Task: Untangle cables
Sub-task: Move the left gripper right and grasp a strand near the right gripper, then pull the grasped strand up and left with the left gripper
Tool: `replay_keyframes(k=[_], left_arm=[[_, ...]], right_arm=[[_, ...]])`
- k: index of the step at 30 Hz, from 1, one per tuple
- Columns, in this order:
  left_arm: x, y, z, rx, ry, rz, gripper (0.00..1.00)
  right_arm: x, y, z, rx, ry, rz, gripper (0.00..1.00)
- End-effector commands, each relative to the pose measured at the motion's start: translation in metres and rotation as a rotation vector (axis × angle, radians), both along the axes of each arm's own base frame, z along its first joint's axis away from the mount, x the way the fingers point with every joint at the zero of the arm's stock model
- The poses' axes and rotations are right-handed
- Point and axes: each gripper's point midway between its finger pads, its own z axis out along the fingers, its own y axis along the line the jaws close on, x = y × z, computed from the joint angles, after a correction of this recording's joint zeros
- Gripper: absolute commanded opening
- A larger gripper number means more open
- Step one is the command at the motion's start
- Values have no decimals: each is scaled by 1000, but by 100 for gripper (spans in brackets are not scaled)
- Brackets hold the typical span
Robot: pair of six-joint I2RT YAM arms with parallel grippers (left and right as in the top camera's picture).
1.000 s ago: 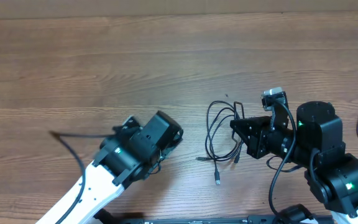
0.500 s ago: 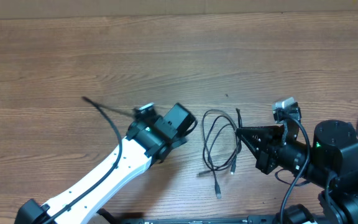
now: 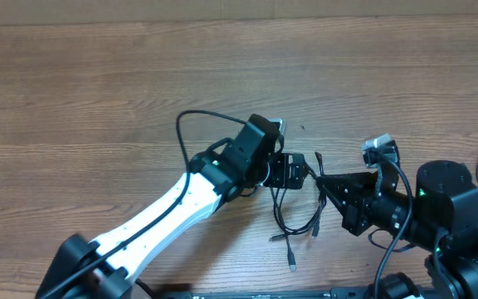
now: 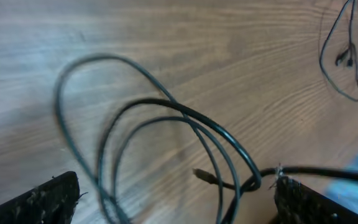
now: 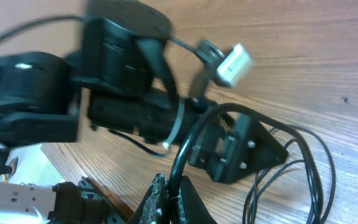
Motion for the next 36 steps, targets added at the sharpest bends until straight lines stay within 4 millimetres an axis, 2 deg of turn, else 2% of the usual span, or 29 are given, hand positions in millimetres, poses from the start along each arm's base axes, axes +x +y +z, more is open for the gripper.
replay_keyframes(k=[1,5,8,9,13,14,15,18,20,22,25,30,33,36], left_arm=[[-15,-25,-9,-123,192,9,100],[-14,-58,-3,-291,267,-48,100],[-9,-65,-14,-312,327,-2,100],[-8,-65,-20,-306,339,5,93],[-11,-60,-54,-234,378,11,30],[-12,-56,-67,-196,389,20,9],[-12,-51,-74,-171,400,36,4],[-3,-31,-84,-127,420,89,4],[9,-23,-74,-165,380,41,4],[20,-13,-56,-234,339,-24,4],[40,8,-18,-343,242,-92,4],[74,59,50,-435,45,-35,4],[77,83,98,-484,-79,-20,4],[68,98,143,-511,-217,-41,4]], right_arm=[[-2,0,30,28,-84,7,4],[-6,1,29,34,-74,23,4],[-8,3,28,37,-62,37,4],[-9,3,28,37,-61,37,4],[-9,3,28,37,-62,37,4],[-9,3,28,37,-62,37,4],[-9,3,28,37,-61,37,4],[-10,2,26,33,-52,36,4],[-9,-1,22,16,-41,21,4],[-6,-8,14,-18,-23,-21,4],[-2,-19,4,-70,-4,-86,4],[5,-30,-8,-121,12,-150,4],[8,-36,-17,-154,27,-183,4],[12,-39,-30,-178,50,-206,4]])
